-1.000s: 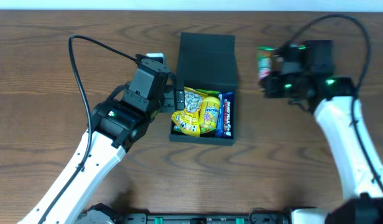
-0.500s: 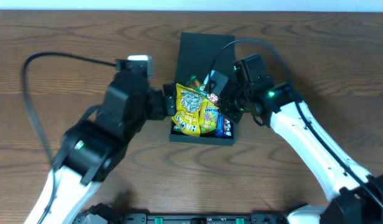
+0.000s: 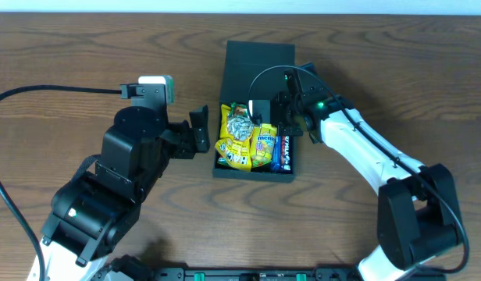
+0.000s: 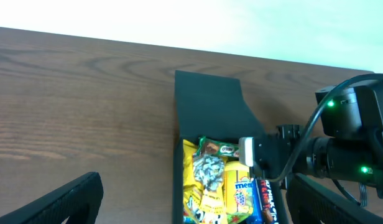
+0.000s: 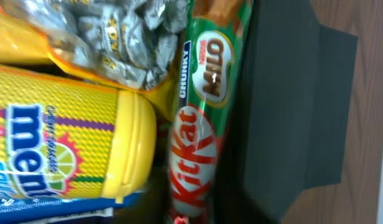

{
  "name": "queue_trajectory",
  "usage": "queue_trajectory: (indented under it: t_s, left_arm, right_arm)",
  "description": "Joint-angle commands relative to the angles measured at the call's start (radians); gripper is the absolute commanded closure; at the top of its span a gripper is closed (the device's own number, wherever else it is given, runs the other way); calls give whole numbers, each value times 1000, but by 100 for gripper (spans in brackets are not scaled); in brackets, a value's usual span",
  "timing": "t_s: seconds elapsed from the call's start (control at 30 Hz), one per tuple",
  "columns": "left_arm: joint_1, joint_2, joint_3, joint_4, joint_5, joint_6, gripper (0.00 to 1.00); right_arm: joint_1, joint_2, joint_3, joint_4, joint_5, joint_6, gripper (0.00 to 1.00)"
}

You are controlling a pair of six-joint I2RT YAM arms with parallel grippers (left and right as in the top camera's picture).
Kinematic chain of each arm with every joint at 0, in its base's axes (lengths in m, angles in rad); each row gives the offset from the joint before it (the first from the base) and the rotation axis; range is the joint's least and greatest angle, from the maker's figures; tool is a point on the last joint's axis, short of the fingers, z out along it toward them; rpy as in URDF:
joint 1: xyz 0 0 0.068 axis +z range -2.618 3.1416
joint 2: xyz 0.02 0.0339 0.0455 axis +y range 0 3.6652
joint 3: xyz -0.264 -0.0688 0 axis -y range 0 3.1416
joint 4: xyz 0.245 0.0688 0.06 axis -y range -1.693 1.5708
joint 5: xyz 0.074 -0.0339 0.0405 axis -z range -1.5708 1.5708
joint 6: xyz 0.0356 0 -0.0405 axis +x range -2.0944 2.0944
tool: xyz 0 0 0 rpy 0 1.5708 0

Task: Pack container
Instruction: 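Place the KitKat bar into the box with the right gripper, then lift the box lid with both grippers and fold it closed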

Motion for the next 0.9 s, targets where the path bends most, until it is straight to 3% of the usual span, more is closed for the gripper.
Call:
queue_trajectory:
  t_s: [0.0, 0.13, 0.4, 0.43, 0.47, 0.5, 0.53, 0.57, 0.63, 0.7, 0.77, 0.87]
  left_arm:
    - [3, 0, 18, 0, -26, 22, 5]
    - [3, 0, 18, 0, -34, 22, 5]
    - [4, 79, 17, 3, -55, 23, 4]
    - [4, 104, 17, 9, -55, 39, 5]
    - [4, 132, 17, 19, -55, 60, 14]
    - [16, 182, 17, 45, -56, 79, 64]
    - [33, 222, 16, 68, -55, 85, 86]
    - [64, 272, 16, 97, -52, 84, 94]
    - [149, 377, 16, 159, 20, 61, 94]
    - [244, 479, 16, 221, 185, 43, 94]
    - [344, 602, 17, 300, 362, 11, 94]
    - [427, 755, 22, 377, 513, -96, 94]
  right_arm:
    - [-8, 2, 1, 9, 5, -14, 1]
    - [-2, -69, 2, 63, 2, 136, 1]
    - [-64, -414, 2, 167, -31, 700, 1]
    - [-92, -428, 2, 150, -31, 748, 11]
    - [-122, -432, 2, 122, -31, 778, 36]
    - [-168, -428, 1, 69, -31, 821, 86]
    - [-203, -414, 1, 29, -31, 865, 99]
    - [-236, -395, 0, -4, -32, 919, 99]
    - [-289, -346, 0, -37, -32, 1042, 99]
    - [-335, -283, 0, -55, -45, 1166, 99]
    - [-376, -193, 0, -53, -147, 1222, 99]
    - [-395, -58, 0, -27, -246, 1287, 99]
